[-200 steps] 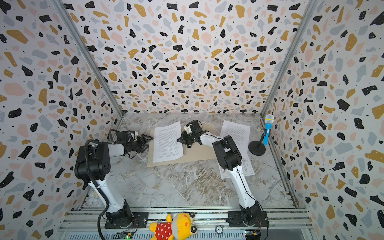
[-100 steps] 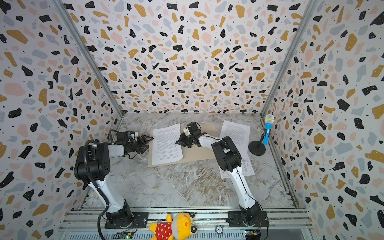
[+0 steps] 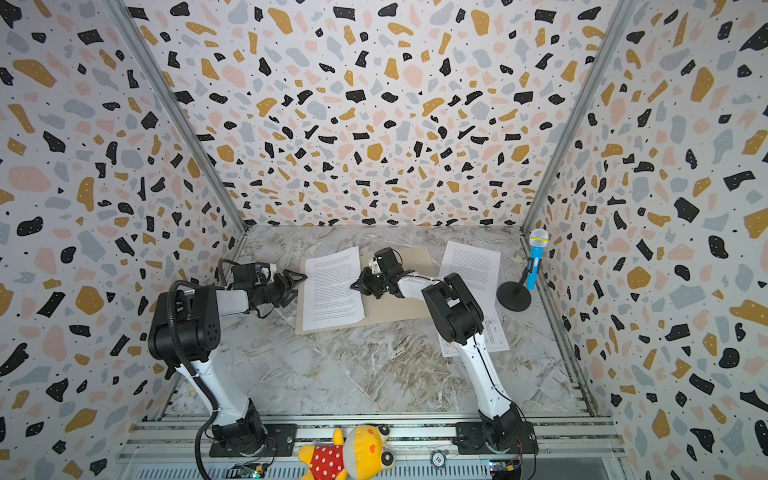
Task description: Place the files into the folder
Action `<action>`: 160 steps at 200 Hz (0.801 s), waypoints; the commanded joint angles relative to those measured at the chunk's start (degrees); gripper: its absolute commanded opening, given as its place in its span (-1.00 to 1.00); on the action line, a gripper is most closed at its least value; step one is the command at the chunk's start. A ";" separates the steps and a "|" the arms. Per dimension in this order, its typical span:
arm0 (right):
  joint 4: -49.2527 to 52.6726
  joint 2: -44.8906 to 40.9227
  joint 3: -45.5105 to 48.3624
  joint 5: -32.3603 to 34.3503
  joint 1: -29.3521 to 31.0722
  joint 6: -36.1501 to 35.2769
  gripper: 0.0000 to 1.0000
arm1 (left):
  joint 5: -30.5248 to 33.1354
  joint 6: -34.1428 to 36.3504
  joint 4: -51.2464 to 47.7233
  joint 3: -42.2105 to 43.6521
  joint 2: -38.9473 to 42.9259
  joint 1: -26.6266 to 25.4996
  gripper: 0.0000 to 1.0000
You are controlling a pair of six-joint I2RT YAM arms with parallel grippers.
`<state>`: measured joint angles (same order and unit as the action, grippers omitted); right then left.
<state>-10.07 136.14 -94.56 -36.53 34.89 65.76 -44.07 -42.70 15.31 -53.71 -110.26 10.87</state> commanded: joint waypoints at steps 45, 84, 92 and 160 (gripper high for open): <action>-1.27 -3.83 0.44 0.19 0.62 1.00 -1.00 | 1.19 0.07 -3.80 2.03 -0.05 -0.06 0.58; -0.25 -4.36 1.33 0.48 0.75 -0.53 -1.00 | 1.10 0.05 -3.71 2.08 0.03 -0.06 0.58; -0.12 -4.56 1.69 0.61 0.70 -1.11 -1.00 | 1.10 0.07 -3.71 2.03 0.00 -0.07 0.58; -1.85 -5.04 2.64 0.41 0.93 -1.75 -1.00 | 0.93 0.03 -3.69 2.30 -0.03 -0.11 0.58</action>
<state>-11.18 135.06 -92.27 -36.18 35.29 65.04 -44.12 -42.70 15.57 -53.54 -110.26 10.87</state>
